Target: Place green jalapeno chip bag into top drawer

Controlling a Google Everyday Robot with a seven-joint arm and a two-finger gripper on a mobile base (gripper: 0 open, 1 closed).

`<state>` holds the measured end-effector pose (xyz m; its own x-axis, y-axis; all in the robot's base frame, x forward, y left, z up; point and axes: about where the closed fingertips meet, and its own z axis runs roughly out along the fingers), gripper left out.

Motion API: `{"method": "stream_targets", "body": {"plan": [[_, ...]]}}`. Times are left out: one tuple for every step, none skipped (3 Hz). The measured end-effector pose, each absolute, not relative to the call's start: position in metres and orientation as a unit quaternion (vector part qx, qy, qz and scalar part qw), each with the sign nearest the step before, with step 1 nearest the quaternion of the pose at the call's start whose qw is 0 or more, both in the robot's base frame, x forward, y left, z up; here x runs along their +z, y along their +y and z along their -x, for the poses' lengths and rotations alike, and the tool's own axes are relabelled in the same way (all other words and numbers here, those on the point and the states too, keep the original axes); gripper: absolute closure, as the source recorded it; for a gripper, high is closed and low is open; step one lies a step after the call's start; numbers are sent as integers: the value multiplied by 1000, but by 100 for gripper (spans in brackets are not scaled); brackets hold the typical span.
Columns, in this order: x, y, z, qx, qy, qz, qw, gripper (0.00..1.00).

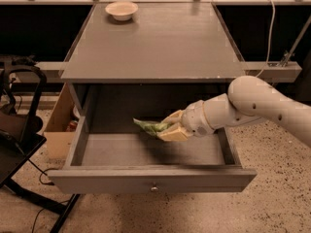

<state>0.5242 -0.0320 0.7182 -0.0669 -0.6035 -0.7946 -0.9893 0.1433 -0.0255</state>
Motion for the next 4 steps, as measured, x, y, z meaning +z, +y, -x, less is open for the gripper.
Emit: {"method": "stream_targets", "body": {"plan": [[718,-32,-524,282,674,591,343,13],[718,-32,-524,282,674,591,343,0],[718,-32,-524,282,674,591,343,0],[742,-35,-520,272,656,609,354,0]]}}
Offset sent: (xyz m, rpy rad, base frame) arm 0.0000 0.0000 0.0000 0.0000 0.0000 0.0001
